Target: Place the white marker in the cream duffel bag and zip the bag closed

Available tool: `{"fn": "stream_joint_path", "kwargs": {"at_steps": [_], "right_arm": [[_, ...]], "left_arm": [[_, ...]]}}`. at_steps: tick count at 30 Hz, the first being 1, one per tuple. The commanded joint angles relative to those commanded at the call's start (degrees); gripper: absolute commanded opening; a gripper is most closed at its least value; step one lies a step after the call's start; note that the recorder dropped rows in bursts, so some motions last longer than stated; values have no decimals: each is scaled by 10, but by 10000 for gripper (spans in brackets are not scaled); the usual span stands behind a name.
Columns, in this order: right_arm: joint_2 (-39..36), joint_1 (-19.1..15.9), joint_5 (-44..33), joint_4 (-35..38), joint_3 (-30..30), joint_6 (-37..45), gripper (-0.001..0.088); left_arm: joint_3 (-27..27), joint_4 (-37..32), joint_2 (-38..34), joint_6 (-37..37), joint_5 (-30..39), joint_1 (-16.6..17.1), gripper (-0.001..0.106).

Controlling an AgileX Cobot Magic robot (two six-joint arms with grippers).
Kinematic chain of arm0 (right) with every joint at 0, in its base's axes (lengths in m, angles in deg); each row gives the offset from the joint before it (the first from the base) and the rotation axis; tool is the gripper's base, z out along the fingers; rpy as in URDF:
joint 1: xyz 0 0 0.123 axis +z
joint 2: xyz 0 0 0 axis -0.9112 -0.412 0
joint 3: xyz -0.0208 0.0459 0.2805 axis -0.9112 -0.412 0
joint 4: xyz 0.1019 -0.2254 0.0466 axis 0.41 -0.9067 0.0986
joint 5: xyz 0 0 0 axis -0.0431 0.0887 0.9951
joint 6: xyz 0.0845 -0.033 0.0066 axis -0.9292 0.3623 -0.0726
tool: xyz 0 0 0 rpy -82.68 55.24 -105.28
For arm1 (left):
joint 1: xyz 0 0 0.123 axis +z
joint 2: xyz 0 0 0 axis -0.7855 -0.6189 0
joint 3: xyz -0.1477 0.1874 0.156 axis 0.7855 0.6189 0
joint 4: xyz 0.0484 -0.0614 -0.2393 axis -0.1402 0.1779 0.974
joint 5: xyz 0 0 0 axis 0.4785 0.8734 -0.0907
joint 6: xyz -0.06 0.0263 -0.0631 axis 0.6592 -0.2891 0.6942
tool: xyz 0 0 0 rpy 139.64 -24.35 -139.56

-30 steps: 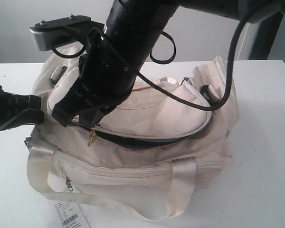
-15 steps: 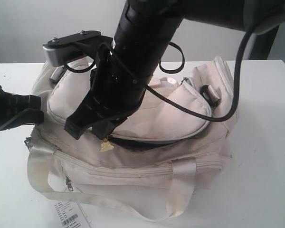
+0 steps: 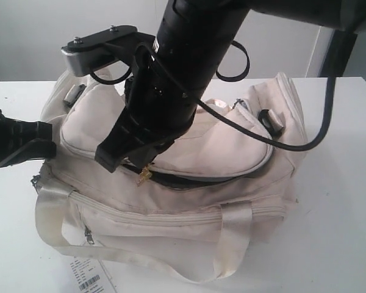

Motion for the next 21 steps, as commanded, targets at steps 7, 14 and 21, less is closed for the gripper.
{"fn": "stream_joint_path", "kwargs": {"at_steps": [7,14,21], "right_arm": [[15,0,0,-14,-6,0,0],[26,-2,0,-35,-37,0,0],[32,-10,0,-35,-40,-1,0]], "left_arm": [[0,0,0,0,0,0,0],[0,-2,0,0,0,0,0],[0,-2,0,0,0,0,0]]}}
